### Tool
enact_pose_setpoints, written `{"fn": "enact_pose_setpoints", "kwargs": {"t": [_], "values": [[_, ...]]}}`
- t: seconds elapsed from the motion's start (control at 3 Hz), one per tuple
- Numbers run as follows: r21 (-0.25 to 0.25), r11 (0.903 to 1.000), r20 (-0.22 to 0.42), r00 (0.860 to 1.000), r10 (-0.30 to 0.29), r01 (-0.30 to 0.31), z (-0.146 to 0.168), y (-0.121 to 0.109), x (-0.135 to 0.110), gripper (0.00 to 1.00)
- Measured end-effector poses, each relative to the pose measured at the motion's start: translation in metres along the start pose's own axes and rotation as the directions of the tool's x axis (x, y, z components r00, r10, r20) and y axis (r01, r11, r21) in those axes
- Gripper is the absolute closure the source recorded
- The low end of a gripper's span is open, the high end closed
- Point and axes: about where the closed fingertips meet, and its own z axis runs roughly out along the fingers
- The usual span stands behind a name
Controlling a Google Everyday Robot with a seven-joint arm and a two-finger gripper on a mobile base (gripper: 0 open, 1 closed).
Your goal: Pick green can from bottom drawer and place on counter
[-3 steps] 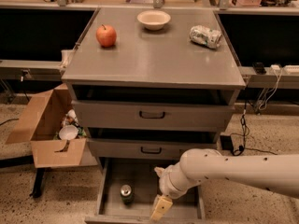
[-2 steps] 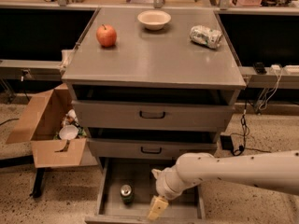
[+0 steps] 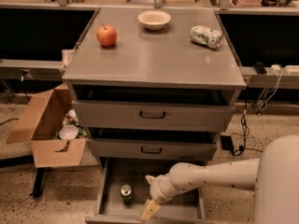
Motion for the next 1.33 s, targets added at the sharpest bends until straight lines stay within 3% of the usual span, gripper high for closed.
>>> {"fn": "enact_pose_setpoints", "kwargs": {"t": [0.67,1.33], "values": [[-0.020,0.9986,0.073,0.996,0.049,-0.048,0.073,-0.021,0.017,0.00],[0.007,0.9946,0.146,0.984,0.102,-0.104,0.125,-0.045,0.019,0.00]]}}
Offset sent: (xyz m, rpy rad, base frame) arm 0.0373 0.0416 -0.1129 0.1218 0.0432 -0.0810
